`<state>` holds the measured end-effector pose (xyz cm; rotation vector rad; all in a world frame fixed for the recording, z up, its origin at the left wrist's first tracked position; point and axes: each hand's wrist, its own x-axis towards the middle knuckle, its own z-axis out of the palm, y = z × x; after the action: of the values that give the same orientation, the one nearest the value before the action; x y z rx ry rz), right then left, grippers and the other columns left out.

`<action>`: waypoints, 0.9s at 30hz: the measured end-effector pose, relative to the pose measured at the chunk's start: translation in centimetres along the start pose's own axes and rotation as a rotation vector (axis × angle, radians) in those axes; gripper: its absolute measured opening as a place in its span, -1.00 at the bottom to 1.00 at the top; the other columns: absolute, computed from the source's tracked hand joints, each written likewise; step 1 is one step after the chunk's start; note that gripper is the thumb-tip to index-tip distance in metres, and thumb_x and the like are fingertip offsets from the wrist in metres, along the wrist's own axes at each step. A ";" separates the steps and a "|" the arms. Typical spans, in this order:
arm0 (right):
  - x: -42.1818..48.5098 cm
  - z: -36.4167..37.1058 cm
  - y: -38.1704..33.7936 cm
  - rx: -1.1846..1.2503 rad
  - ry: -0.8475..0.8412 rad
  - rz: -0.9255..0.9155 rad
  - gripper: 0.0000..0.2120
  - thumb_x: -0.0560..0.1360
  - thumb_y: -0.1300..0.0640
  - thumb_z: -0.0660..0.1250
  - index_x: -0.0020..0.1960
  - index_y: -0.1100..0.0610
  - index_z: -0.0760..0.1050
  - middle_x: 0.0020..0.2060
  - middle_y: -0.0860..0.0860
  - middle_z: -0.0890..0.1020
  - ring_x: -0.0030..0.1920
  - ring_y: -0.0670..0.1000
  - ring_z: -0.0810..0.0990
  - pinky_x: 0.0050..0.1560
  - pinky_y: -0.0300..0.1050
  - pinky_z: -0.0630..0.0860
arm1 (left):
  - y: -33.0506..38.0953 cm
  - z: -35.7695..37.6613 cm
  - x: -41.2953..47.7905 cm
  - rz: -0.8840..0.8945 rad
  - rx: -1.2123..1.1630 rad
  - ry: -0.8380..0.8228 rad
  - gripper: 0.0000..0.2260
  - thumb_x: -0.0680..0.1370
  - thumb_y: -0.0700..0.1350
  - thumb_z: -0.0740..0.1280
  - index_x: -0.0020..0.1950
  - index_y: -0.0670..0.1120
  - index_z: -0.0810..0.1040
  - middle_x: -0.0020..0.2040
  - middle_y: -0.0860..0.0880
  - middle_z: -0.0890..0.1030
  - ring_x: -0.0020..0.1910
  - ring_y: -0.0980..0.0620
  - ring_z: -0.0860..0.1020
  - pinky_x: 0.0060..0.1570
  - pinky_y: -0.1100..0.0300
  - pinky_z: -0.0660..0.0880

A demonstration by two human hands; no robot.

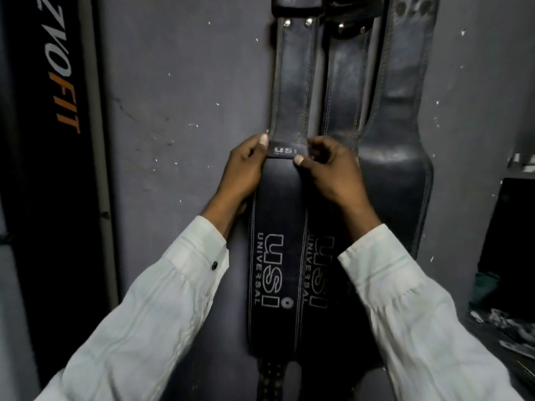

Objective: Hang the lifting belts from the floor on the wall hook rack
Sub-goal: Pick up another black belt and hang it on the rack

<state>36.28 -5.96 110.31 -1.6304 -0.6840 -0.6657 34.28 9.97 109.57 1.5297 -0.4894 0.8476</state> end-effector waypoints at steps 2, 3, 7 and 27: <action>-1.3 0.4 1.1 0.060 -0.054 0.064 -0.58 0.45 0.19 0.47 0.28 0.19 0.52 0.08 0.10 0.71 0.09 0.04 0.69 0.22 0.02 0.60 | -0.6 0.2 -1.7 -0.032 -0.026 -0.045 -0.65 0.64 -0.13 0.27 0.43 -0.13 0.42 0.33 -0.15 0.57 0.26 0.00 0.58 0.31 0.05 0.51; -1.9 0.5 1.5 0.096 -0.081 0.092 -0.60 0.47 0.20 0.45 0.29 0.20 0.52 0.09 0.14 0.70 0.10 0.09 0.69 0.24 0.11 0.59 | -0.9 0.3 -2.2 -0.044 -0.037 -0.062 -0.59 0.62 -0.16 0.31 0.46 -0.11 0.37 0.34 -0.14 0.56 0.29 -0.04 0.57 0.30 0.04 0.51; -2.6 1.2 1.8 0.128 -0.053 0.135 -0.63 0.42 0.03 0.43 0.16 0.20 0.62 0.00 0.13 0.74 0.04 0.15 0.72 0.17 0.24 0.61 | -0.8 1.0 -2.8 -0.047 -0.034 -0.001 -0.60 0.56 -0.31 0.34 0.40 -0.18 0.42 0.22 -0.14 0.62 0.17 -0.02 0.63 0.22 0.03 0.57; -12.0 2.3 8.4 0.151 -0.045 0.271 -0.68 0.38 -0.04 0.47 0.10 0.05 0.63 -0.01 0.03 0.75 0.04 0.07 0.73 0.20 0.22 0.60 | -6.7 -0.9 -11.3 -0.249 0.070 -0.066 -0.70 0.60 -0.14 0.35 0.32 -0.13 0.46 0.20 -0.11 0.65 0.16 -0.04 0.65 0.21 -0.08 0.58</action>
<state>34.66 -5.78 95.53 -1.5650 -0.5198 -0.3735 31.73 9.97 96.63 1.6475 -0.3112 0.6282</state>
